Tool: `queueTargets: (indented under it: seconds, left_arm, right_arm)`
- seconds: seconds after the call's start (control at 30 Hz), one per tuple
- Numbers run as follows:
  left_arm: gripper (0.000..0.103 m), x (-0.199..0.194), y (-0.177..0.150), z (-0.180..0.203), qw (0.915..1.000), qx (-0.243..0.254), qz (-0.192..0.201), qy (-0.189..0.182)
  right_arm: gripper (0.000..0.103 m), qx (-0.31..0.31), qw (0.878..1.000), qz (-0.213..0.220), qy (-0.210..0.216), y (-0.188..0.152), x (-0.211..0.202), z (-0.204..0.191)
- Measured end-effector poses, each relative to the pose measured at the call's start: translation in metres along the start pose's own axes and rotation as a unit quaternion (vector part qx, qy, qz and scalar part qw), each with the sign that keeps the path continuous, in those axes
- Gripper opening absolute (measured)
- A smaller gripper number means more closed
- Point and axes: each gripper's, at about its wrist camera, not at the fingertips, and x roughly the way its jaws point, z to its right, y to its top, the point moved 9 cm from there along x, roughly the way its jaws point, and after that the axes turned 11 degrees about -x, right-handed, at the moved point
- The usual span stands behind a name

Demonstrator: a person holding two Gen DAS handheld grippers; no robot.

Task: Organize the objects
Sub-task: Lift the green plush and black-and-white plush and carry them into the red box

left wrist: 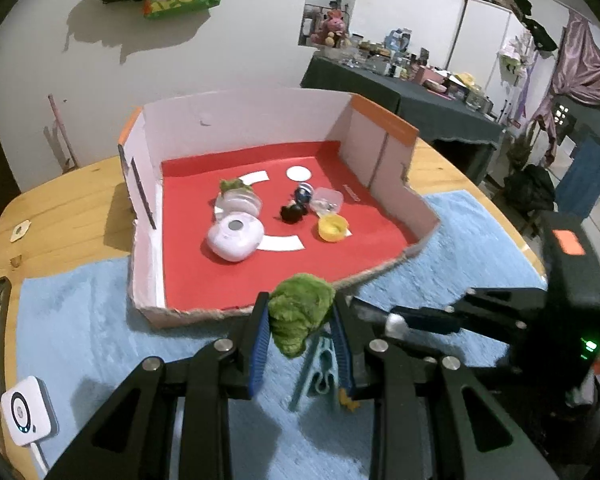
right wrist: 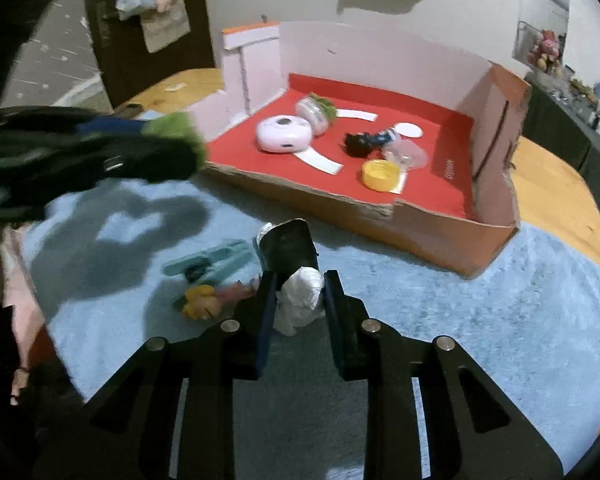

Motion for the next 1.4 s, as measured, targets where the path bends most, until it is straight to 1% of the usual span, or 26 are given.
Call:
queueTargets:
  seconds: [0.23, 0.6, 0.9, 1.4]
  left_arm:
    - [0.03, 0.014, 0.004, -0.011, 0.9999, -0.012, -0.008, 0.007]
    - [0.03, 0.019, 0.01, -0.014, 0.9998, -0.014, -0.009, 0.008]
    - [0.03, 0.023, 0.017, -0.017, 0.9998, -0.013, -0.009, 0.009]
    - [0.03, 0.041, 0.035, -0.021, 0.9997, -0.01, -0.016, 0.016]
  right_arm:
    - [0.022, 0.011, 1.0, 0.014, 0.004, 0.009, -0.009, 0.006]
    - [0.022, 0.005, 0.999, 0.042, 0.02, 0.023, -0.034, -0.003]
    - [0.022, 0.0, 0.998, 0.058, 0.009, 0.039, -0.047, 0.005]
    - [0.022, 0.002, 0.998, 0.058, -0.008, 0.056, -0.039, 0.028]
